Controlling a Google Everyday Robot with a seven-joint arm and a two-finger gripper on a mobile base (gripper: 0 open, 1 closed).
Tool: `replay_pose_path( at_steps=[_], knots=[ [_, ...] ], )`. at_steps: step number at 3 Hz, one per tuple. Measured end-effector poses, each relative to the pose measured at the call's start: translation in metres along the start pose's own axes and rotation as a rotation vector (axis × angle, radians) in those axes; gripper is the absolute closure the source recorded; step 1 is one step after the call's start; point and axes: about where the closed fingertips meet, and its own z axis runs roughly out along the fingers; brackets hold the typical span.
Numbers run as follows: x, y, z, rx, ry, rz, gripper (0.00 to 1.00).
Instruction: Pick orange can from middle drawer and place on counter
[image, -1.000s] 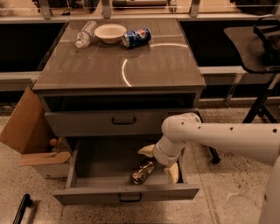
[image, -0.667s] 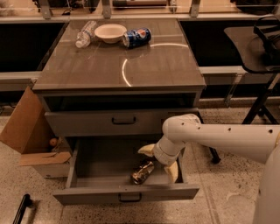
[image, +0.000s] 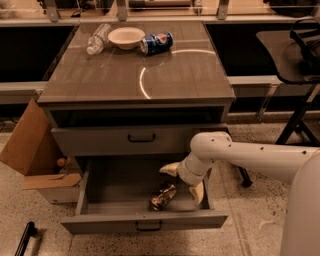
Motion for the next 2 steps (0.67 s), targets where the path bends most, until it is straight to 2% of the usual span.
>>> replay_pose_path(
  at_steps=[2],
  knots=[
    [0.014, -0.005, 0.032, -0.015, -0.001, 0.013, 0.0]
  ],
)
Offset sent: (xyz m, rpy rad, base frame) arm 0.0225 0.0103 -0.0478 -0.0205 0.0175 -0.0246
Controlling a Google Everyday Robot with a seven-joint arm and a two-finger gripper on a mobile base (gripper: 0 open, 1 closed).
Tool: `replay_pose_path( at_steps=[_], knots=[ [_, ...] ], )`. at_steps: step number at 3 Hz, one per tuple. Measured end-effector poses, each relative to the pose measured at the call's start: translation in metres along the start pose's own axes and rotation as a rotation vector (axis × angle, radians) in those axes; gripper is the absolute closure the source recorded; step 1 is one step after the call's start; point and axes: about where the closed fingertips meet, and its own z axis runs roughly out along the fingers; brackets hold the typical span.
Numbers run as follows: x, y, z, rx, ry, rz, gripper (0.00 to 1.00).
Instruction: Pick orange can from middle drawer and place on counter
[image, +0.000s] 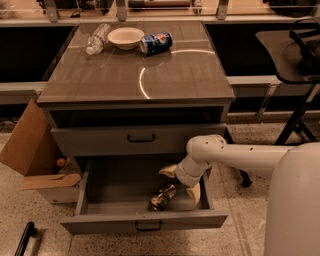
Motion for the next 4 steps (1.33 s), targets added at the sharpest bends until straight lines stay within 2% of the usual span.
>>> replay_pose_path(
  at_steps=[4],
  knots=[
    [-0.002, -0.009, 0.058, -0.081, 0.033, 0.033, 0.0]
  ],
)
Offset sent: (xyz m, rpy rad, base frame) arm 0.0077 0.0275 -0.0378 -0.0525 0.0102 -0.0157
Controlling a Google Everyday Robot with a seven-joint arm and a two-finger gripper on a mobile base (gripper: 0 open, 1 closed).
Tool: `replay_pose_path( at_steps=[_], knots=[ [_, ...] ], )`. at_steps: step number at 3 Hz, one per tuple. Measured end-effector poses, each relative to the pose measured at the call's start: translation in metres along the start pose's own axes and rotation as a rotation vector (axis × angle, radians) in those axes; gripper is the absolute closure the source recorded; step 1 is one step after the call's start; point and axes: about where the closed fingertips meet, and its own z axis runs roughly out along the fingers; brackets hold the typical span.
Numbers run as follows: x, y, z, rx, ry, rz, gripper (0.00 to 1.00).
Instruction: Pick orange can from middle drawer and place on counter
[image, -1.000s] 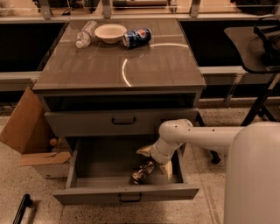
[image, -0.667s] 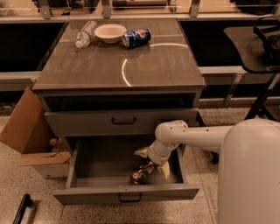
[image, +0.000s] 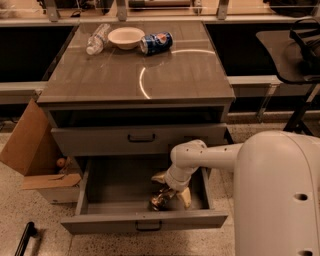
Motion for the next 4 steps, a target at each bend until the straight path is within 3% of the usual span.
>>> replay_pose_path(
  at_steps=[1, 4],
  knots=[
    [0.002, 0.001, 0.011, -0.024, -0.003, 0.012, 0.0],
    [0.003, 0.005, 0.023, -0.049, -0.024, 0.019, 0.65]
  ],
)
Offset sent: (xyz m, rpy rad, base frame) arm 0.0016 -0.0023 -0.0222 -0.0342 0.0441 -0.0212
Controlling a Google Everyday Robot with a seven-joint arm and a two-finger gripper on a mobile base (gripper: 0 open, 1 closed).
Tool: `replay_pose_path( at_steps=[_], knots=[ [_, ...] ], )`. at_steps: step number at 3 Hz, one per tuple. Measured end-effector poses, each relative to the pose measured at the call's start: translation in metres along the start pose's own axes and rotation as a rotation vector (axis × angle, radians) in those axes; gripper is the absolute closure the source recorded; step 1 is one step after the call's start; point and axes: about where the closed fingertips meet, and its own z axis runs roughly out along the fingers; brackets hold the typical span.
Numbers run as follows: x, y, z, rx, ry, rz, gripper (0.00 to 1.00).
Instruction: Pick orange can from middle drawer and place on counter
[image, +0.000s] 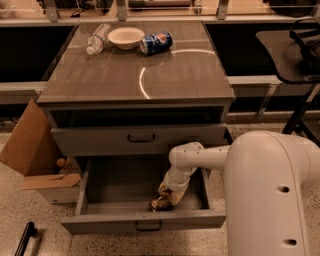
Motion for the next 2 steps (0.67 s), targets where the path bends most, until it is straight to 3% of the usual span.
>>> replay_pose_path(
  at_steps=[1, 2],
  knots=[
    [-0.003, 0.001, -0.004, 0.006, -0.003, -0.006, 0.89],
    [-0.006, 0.011, -0.03, 0.034, -0.004, 0.008, 1.0]
  ],
)
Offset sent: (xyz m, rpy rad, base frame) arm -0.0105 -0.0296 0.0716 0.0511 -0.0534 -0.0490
